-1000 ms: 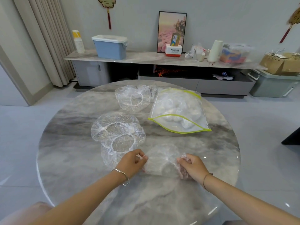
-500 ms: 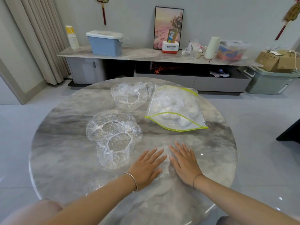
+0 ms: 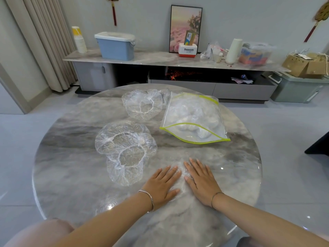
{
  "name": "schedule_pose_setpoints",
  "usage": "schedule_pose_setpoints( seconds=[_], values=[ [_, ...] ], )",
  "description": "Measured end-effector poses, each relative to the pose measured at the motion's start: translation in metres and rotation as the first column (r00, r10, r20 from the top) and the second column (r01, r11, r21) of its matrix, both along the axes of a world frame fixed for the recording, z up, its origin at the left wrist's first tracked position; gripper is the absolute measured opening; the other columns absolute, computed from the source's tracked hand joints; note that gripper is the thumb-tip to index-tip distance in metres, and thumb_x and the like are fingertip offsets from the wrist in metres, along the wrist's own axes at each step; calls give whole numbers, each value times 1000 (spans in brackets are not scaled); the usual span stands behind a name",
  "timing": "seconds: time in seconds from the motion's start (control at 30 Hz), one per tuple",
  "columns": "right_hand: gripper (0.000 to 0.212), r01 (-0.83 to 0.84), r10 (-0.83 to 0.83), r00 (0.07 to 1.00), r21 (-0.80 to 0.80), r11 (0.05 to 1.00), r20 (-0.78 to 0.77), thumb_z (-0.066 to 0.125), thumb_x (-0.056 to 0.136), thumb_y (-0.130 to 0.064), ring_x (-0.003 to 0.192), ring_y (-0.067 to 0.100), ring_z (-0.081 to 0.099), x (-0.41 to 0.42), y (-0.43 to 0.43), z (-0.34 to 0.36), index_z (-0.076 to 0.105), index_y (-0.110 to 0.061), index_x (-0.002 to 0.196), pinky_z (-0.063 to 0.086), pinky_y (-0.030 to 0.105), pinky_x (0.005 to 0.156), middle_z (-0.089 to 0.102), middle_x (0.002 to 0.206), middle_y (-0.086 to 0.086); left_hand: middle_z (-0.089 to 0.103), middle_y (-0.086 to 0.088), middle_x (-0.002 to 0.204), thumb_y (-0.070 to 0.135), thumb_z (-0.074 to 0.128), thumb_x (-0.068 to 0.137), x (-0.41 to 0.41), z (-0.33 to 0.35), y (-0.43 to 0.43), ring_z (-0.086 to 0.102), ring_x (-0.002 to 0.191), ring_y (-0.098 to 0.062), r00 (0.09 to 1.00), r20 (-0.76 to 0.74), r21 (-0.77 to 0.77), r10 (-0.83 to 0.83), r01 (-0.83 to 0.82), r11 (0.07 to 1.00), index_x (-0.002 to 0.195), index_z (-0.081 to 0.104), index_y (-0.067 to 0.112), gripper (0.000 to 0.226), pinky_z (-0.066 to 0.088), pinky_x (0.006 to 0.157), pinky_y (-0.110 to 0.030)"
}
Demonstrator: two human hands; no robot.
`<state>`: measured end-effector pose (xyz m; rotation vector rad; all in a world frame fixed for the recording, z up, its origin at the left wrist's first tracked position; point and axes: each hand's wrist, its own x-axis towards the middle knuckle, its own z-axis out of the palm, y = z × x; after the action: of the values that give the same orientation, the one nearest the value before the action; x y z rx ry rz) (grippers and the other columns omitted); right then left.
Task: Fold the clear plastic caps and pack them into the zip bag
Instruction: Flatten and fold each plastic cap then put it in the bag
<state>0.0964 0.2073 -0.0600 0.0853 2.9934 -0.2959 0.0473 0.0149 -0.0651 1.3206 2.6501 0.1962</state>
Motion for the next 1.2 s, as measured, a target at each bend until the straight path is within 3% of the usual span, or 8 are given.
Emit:
schedule_pose_setpoints(
  seconds=[0.33, 0.47, 0.57, 0.63, 0.8, 0.97, 1.07, 1.2],
  values=[
    [64, -135, 130, 989, -73, 988, -74, 19, 91, -56, 144, 14, 5, -1, 3, 29, 20, -28, 149, -1, 38, 119, 9, 157, -6, -3, 6, 158, 64, -30, 62, 1, 16, -7, -6, 146, -18, 999, -41, -47, 32, -34, 998, 150, 1, 29, 100, -10, 114, -34],
    [57, -454, 445, 887, -65, 888, -121, 36, 82, -36, 127, 10, 32, 10, -3, 50, 42, -26, 139, 19, 25, 110, 42, 140, -7, 66, 6, 105, 35, 33, 85, -5, 27, -20, 63, 103, -20, 981, -189, 27, 38, -34, 999, 107, 67, 28, 41, 44, 98, -32],
    [58, -578, 578, 816, 3, 816, -4, 46, 75, -19, 121, 14, 42, 14, -5, 46, 48, -23, 133, 25, 26, 104, 47, 135, -5, 62, 5, 86, 19, 67, 48, -7, 30, -28, 64, 84, -16, 975, -219, 80, 39, -21, 997, 90, 69, 26, 43, 52, 82, -27],
    [51, -596, 601, 797, 80, 799, -57, 45, 70, -20, 104, 12, 57, 11, -9, 40, 59, -25, 118, 37, 24, 92, 57, 122, -8, 57, -1, 108, 9, 66, 56, -6, 35, -31, 56, 107, -20, 979, -200, 51, 41, -31, 998, 108, 63, 20, 53, 42, 99, -28],
    [26, -466, 443, 871, -69, 882, -214, 48, 82, -23, 88, 4, 61, 2, -11, 29, 71, -27, 93, 45, 21, 77, 67, 101, -16, 38, 4, 138, 26, 43, 74, -12, 37, -39, 18, 138, -16, 999, -34, 13, 28, -28, 1000, 133, 41, 18, 60, -4, 114, -25],
    [24, 62, -112, 994, -799, 598, -6, 56, 93, -13, 62, 2, 52, 0, -17, 36, 63, -18, 70, 43, 19, 64, 59, 63, -11, 56, 1, 117, 60, 27, 71, -22, 34, -43, 44, 118, -18, 996, 14, 93, 84, -85, 992, 118, 56, 18, 69, 24, 101, -22],
    [26, 263, -292, 946, -861, 435, 141, 53, 94, -11, 51, 5, 56, -3, -19, 39, 62, -13, 71, 41, 18, 47, 59, 62, -3, 65, 1, 89, 60, 37, 81, -22, 35, -38, 59, 90, -19, 953, 181, 271, 244, -286, 919, 90, 64, 18, 51, 39, 79, -23],
    [7, 308, -414, 905, -819, 485, 96, 56, 92, -14, 58, 9, 58, -2, -19, 37, 56, -12, 98, 41, 16, 51, 60, 79, 1, 55, 13, 71, 34, 55, 92, -16, 38, -32, 54, 74, -11, 881, 352, 290, 315, -423, 858, 75, 55, 24, 20, 38, 67, -18]
  ],
)
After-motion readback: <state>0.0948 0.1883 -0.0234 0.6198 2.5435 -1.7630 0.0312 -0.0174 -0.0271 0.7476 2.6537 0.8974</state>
